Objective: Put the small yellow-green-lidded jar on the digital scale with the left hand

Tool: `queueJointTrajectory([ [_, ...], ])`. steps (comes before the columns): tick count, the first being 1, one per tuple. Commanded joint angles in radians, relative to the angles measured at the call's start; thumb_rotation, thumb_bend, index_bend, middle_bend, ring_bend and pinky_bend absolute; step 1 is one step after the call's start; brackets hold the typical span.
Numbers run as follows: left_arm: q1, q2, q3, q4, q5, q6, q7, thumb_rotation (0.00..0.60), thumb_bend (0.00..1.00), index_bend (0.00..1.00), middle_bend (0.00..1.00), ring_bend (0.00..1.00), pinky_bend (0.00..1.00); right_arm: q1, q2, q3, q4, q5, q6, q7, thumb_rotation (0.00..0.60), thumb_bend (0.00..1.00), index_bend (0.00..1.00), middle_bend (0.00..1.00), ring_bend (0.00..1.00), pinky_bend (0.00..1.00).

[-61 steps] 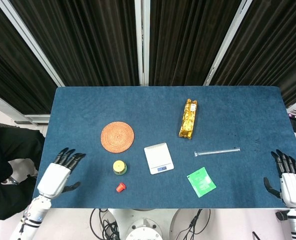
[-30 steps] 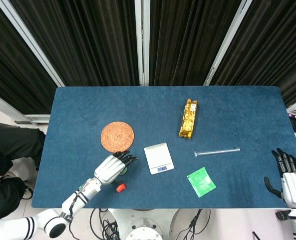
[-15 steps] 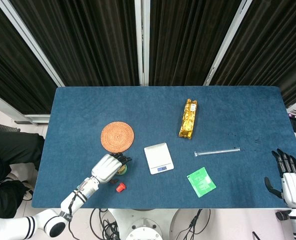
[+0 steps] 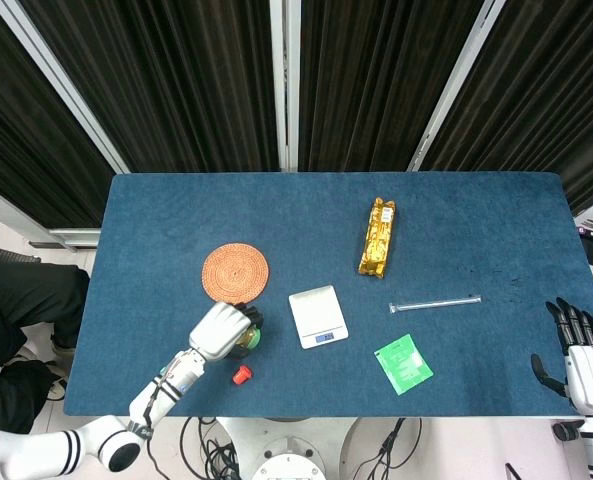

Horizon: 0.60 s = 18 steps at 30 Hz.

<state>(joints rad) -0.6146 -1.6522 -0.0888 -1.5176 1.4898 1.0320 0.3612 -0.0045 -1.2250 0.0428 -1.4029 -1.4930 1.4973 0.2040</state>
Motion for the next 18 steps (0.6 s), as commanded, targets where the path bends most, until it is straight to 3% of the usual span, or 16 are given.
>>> queueJointTrajectory([
  [1,-0.031,0.002,-0.026,-0.022,0.0,-0.015,0.009,0.6,0.2,0.46,0.48,0.45,0.68,0.001,-0.001,-0.001,0.001,-0.001,-0.001,0.0,0.6,0.3,0.0,0.0,0.0,0.0],
  [9,-0.15,-0.047,-0.119,-0.042,-0.063,-0.109,0.071,0.6,0.2,0.46,0.48,0.45,0.68,-0.003,-0.001,0.001,0.004,0.0,0.006,0.01,0.6,0.3,0.0,0.0,0.0,0.0],
  [18,-0.272,-0.162,-0.178,0.088,-0.154,-0.187,0.108,0.6,0.21,0.46,0.48,0.46,0.69,-0.012,-0.003,0.007,0.032,0.002,0.024,0.052,0.6,0.3,0.0,0.0,0.0,0.0],
])
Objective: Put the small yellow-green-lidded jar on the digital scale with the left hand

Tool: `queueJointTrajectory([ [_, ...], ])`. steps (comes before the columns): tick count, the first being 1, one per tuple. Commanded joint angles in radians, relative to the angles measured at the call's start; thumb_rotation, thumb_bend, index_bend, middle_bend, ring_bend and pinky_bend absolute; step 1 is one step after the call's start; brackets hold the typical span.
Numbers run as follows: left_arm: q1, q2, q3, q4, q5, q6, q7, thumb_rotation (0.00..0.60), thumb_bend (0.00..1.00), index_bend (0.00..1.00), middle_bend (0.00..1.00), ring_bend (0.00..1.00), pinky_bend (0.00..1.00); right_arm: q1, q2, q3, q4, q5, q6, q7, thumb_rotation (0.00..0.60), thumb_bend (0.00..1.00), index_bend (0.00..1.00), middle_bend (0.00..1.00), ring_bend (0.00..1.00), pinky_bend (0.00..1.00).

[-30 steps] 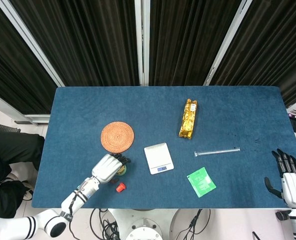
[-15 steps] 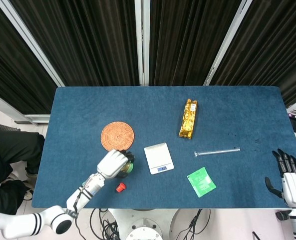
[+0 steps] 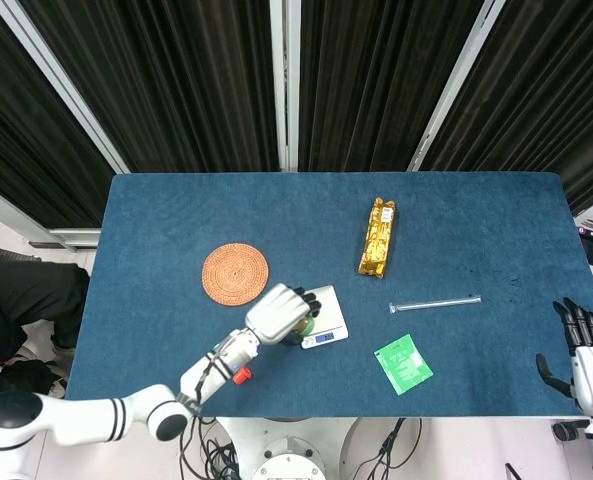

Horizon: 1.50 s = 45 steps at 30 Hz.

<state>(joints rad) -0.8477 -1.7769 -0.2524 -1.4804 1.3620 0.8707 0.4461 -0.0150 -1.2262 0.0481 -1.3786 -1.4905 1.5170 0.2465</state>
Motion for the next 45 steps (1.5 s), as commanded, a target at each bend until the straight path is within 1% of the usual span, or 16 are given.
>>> queueJointTrajectory([
  [1,-0.05,-0.046,-0.016,0.065,-0.034,-0.032,0.033,0.6,0.21,0.46,0.48,0.46,0.69,-0.002,-0.003,0.003,0.013,-0.002,0.007,0.017,0.6,0.3,0.0,0.0,0.0,0.0],
  [5,-0.094,-0.079,-0.028,0.118,-0.074,-0.052,0.078,0.6,0.21,0.46,0.48,0.46,0.69,-0.005,-0.014,0.008,0.044,-0.001,0.016,0.047,0.6,0.3,0.0,0.0,0.0,0.0],
  [10,-0.131,-0.1,-0.033,0.152,-0.108,-0.059,0.125,0.6,0.2,0.46,0.48,0.46,0.69,-0.001,-0.023,0.012,0.073,0.011,-0.001,0.075,0.6,0.3,0.0,0.0,0.0,0.0],
  [16,-0.166,-0.128,-0.036,0.19,-0.146,-0.07,0.12,0.6,0.21,0.45,0.47,0.46,0.69,0.004,-0.031,0.013,0.099,0.017,-0.018,0.097,0.6,0.3,0.0,0.0,0.0,0.0],
  [18,-0.174,-0.136,-0.033,0.206,-0.145,-0.072,0.108,0.6,0.21,0.41,0.46,0.46,0.69,0.004,-0.032,0.013,0.102,0.018,-0.021,0.101,0.6,0.3,0.0,0.0,0.0,0.0],
  [20,-0.181,-0.142,-0.025,0.225,-0.139,-0.075,0.098,0.6,0.2,0.33,0.44,0.45,0.68,0.005,-0.032,0.013,0.104,0.017,-0.022,0.103,0.6,0.3,0.0,0.0,0.0,0.0],
  [22,-0.184,-0.147,-0.019,0.238,-0.13,-0.071,0.075,0.6,0.2,0.23,0.38,0.44,0.67,0.004,-0.032,0.013,0.107,0.017,-0.021,0.106,0.6,0.3,0.0,0.0,0.0,0.0],
  [24,-0.184,-0.152,-0.012,0.248,-0.104,-0.05,0.046,0.6,0.2,0.17,0.34,0.42,0.65,0.004,-0.032,0.014,0.11,0.021,-0.025,0.109,0.6,0.3,0.0,0.0,0.0,0.0],
  [26,-0.183,-0.156,-0.001,0.258,-0.062,-0.02,0.006,0.6,0.19,0.14,0.31,0.38,0.63,0.006,-0.033,0.014,0.113,0.022,-0.03,0.112,0.6,0.3,0.0,0.0,0.0,0.0],
  [29,-0.183,-0.165,0.016,0.283,-0.005,0.023,-0.038,0.6,0.19,0.11,0.28,0.32,0.6,0.008,-0.036,0.013,0.117,0.021,-0.035,0.111,0.6,0.3,0.0,0.0,0.0,0.0],
  [33,-0.185,-0.167,0.031,0.3,0.03,0.044,-0.074,0.6,0.18,0.09,0.24,0.24,0.56,0.009,-0.037,0.011,0.114,0.019,-0.036,0.103,0.6,0.3,0.0,0.0,0.0,0.0],
  [35,-0.184,-0.16,0.035,0.295,0.031,0.043,-0.076,0.6,0.18,0.09,0.22,0.19,0.53,0.008,-0.036,0.011,0.11,0.018,-0.033,0.099,0.6,0.3,0.0,0.0,0.0,0.0],
  [37,-0.178,-0.149,0.037,0.284,0.028,0.047,-0.072,0.6,0.17,0.08,0.21,0.18,0.51,0.008,-0.035,0.012,0.107,0.018,-0.032,0.097,0.6,0.3,0.0,0.0,0.0,0.0],
  [40,-0.153,-0.108,0.039,0.237,0.01,0.066,-0.036,0.6,0.17,0.08,0.2,0.16,0.47,0.007,-0.032,0.012,0.102,0.019,-0.031,0.093,0.6,0.3,0.0,0.0,0.0,0.0],
  [43,-0.088,-0.025,0.052,0.127,-0.046,0.104,0.032,0.6,0.17,0.08,0.18,0.13,0.39,0.005,-0.029,0.011,0.098,0.02,-0.03,0.089,0.6,0.3,0.0,0.0,0.0,0.0],
  [45,-0.013,0.05,0.079,0.028,-0.08,0.17,0.064,0.6,0.16,0.09,0.17,0.11,0.33,0.004,-0.028,0.01,0.097,0.02,-0.03,0.086,0.6,0.3,0.0,0.0,0.0,0.0],
])
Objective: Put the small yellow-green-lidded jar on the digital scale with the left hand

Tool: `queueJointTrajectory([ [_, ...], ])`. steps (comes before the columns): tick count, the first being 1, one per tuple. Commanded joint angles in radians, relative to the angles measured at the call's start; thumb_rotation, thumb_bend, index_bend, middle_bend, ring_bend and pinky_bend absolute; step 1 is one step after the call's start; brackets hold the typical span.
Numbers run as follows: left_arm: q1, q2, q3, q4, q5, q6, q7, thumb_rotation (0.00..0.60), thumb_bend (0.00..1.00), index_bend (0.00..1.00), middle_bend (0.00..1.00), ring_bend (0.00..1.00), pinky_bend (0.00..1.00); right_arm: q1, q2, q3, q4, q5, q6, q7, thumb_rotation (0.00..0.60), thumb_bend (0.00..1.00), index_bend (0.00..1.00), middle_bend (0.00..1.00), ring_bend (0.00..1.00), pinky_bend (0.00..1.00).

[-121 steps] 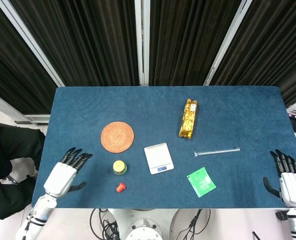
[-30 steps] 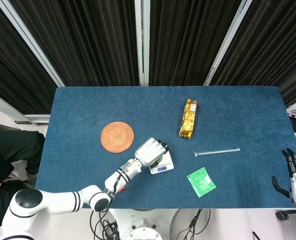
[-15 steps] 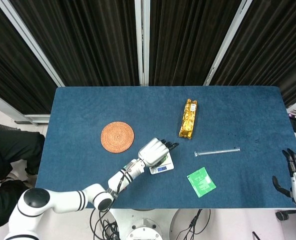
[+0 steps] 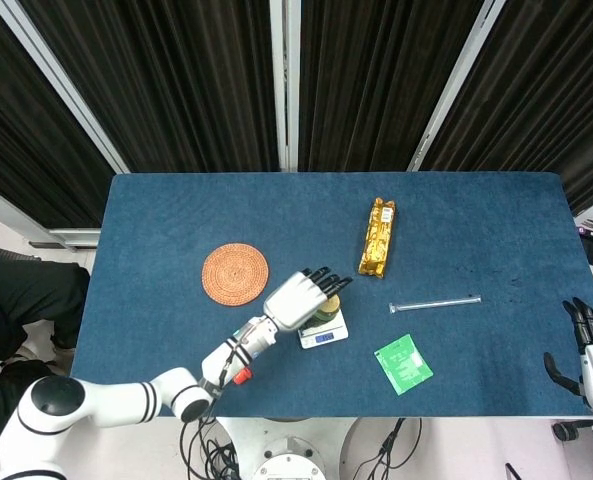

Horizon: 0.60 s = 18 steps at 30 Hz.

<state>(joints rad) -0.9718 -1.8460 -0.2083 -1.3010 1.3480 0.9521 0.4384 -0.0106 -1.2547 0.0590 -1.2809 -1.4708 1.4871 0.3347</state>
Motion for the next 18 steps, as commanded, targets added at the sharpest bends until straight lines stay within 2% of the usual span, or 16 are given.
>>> queueJointTrajectory([
  [1,0.151,0.152,0.054,-0.189,-0.072,0.126,0.074,0.6,0.16,0.09,0.17,0.1,0.29,-0.001,0.0,-0.002,-0.001,0.001,-0.002,-0.005,0.6,0.3,0.0,0.0,0.0,0.0],
  [4,0.292,0.251,0.135,-0.277,-0.063,0.261,0.023,0.6,0.16,0.09,0.17,0.07,0.22,0.002,-0.003,-0.008,-0.001,0.0,-0.014,-0.021,0.6,0.3,0.0,0.0,0.0,0.0],
  [7,0.431,0.324,0.223,-0.279,-0.012,0.399,-0.098,0.6,0.15,0.08,0.14,0.02,0.17,0.008,-0.011,-0.014,-0.004,-0.01,-0.021,-0.035,0.6,0.3,0.0,0.0,0.0,0.0],
  [9,0.52,0.351,0.275,-0.22,0.042,0.502,-0.19,0.6,0.15,0.07,0.09,0.01,0.15,0.011,-0.018,-0.02,-0.007,-0.017,-0.026,-0.046,0.6,0.3,0.0,0.0,0.0,0.0],
  [12,0.642,0.362,0.319,-0.097,0.079,0.636,-0.318,0.6,0.15,0.04,0.03,0.0,0.13,0.016,-0.025,-0.029,-0.015,-0.025,-0.036,-0.066,0.6,0.3,0.0,0.0,0.0,0.0],
  [18,0.785,0.374,0.358,0.102,0.111,0.737,-0.507,0.6,0.14,0.01,0.05,0.0,0.13,0.024,-0.038,-0.036,-0.037,-0.021,-0.058,-0.114,0.6,0.3,0.0,0.0,0.0,0.0],
])
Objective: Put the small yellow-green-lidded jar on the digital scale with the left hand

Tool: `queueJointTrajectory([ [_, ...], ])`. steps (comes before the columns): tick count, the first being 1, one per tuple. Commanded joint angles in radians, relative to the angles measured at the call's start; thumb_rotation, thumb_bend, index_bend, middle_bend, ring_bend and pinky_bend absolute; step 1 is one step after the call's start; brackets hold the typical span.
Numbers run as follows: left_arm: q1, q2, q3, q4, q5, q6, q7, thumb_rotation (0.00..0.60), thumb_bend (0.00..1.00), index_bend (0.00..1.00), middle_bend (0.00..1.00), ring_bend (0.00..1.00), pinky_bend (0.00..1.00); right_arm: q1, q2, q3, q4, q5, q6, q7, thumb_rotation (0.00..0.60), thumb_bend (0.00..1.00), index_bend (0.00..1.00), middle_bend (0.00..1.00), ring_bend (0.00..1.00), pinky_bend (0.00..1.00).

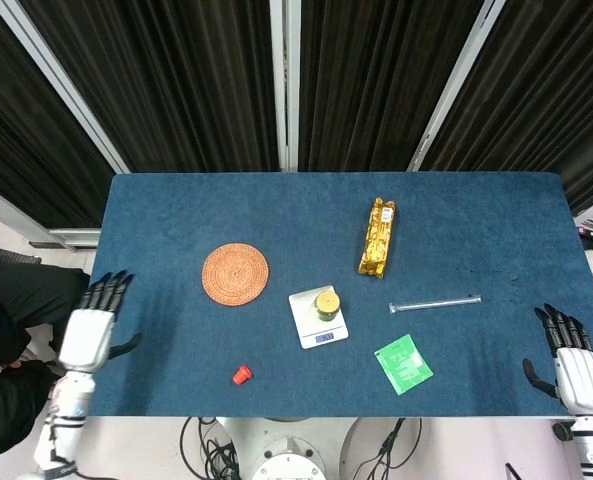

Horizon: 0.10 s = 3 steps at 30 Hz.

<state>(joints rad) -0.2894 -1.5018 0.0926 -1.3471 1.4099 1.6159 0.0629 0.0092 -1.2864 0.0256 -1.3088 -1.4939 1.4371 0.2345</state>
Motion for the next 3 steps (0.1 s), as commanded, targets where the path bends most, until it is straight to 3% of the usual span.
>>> queueJointTrajectory([
  [1,0.114,0.031,0.062,0.169,0.052,0.07,-0.15,0.6,0.14,0.01,0.05,0.0,0.14,0.006,-0.009,-0.004,-0.014,0.001,-0.013,-0.021,0.6,0.3,0.0,0.0,0.0,0.0],
  [3,0.132,0.04,0.072,0.195,0.055,0.048,-0.164,0.6,0.11,0.01,0.05,0.0,0.14,0.012,-0.017,-0.009,-0.026,-0.004,-0.021,-0.043,0.6,0.3,0.0,0.0,0.0,0.0],
])
